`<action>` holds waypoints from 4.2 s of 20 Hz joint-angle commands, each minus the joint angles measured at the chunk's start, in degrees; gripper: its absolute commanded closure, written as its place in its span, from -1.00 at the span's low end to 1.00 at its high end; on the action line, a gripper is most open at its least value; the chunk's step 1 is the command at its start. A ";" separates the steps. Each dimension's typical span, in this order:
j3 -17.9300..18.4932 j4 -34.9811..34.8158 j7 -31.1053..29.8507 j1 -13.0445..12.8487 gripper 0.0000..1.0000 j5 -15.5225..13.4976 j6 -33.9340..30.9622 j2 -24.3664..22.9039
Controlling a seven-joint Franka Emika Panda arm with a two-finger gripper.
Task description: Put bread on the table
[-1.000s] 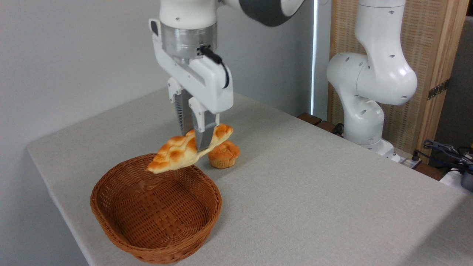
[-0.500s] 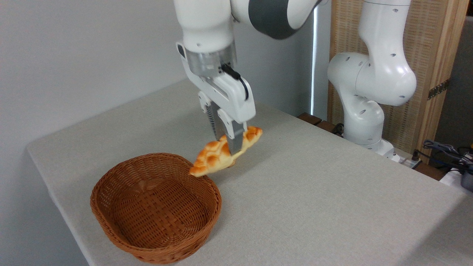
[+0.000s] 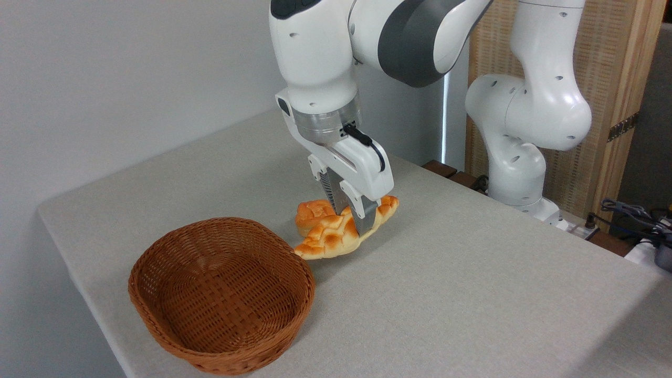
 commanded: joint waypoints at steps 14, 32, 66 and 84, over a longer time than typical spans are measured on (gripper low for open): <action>1.02 -2.14 -0.24 -1.50 -0.30 1.06 -0.36 0.13; 0.93 -1.88 -1.03 -2.91 -1.00 3.34 -0.36 0.83; -2.93 34.24 -15.00 -3.62 -1.00 3.60 -7.21 14.28; -5.83 34.95 -16.24 -1.60 -1.00 7.21 -10.81 15.24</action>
